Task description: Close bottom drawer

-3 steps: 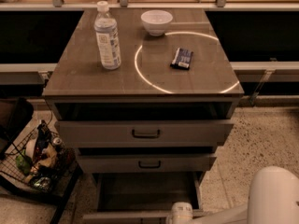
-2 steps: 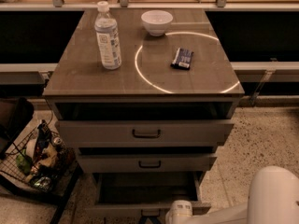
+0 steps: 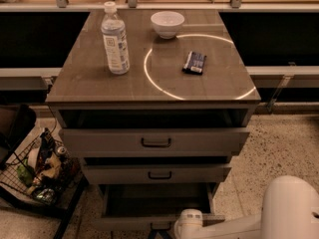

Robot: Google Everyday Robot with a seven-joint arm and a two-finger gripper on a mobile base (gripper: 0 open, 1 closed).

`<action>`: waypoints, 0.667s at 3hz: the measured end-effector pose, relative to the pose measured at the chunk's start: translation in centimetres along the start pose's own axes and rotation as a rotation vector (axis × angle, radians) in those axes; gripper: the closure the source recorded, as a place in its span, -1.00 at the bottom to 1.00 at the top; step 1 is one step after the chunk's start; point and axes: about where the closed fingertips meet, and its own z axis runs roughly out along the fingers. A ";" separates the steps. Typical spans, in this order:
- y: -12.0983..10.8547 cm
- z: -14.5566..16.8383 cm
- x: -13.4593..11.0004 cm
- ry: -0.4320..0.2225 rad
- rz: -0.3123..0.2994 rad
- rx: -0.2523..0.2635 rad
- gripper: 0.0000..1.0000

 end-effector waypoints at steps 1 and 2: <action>-2.7 1.2 -0.3 0.016 -0.026 0.022 1.00; -2.7 1.2 -0.3 0.016 -0.026 0.022 1.00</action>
Offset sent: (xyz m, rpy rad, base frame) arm 0.1935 0.0374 -0.0174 -0.1053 -0.1623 0.0924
